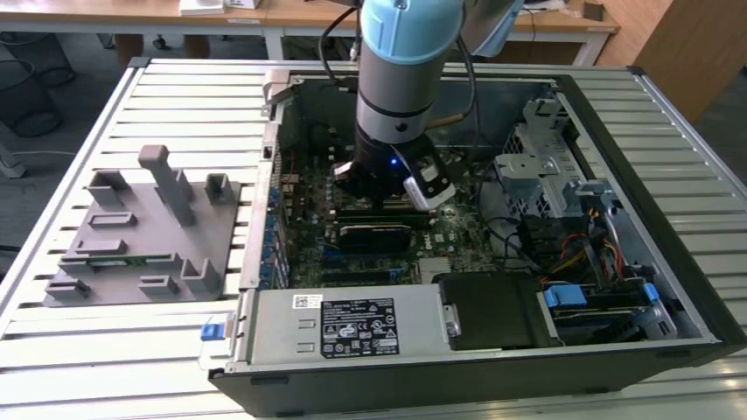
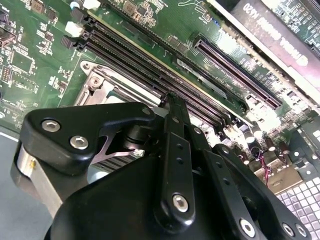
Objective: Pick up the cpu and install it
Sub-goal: 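Install the second cpu locking lever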
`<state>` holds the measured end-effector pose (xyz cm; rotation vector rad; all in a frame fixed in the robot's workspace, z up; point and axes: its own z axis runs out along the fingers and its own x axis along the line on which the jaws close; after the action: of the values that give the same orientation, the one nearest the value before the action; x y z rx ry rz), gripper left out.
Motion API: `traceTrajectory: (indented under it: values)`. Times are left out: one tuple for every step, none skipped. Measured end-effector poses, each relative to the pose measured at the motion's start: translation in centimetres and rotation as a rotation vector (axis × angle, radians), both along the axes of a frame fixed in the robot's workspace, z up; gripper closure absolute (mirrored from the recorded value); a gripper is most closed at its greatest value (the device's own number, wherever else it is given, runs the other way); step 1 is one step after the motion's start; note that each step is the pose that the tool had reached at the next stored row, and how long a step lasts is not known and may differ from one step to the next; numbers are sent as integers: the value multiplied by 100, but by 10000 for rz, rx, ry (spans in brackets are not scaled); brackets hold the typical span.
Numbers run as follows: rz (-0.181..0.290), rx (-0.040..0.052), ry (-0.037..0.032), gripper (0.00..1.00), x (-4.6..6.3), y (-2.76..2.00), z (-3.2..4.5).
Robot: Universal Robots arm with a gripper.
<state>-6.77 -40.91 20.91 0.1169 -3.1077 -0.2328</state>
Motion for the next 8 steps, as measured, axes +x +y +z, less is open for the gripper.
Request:
traceTrajectory:
  values:
    - [1, 10, 0, 89, -4, 0, -3]
    - [1, 19, -1, 89, -9, -1, -6]
    - [1, 28, -1, 89, -15, -1, -8]
    - [1, 35, -2, 89, -22, -1, -11]
    - [1, 40, -1, 89, -31, -2, -13]
    - [1, 46, -1, 89, -40, -3, -15]
    - [1, 51, 0, 89, -50, -5, -16]
    - [2, 57, -1, 89, -58, -7, -17]
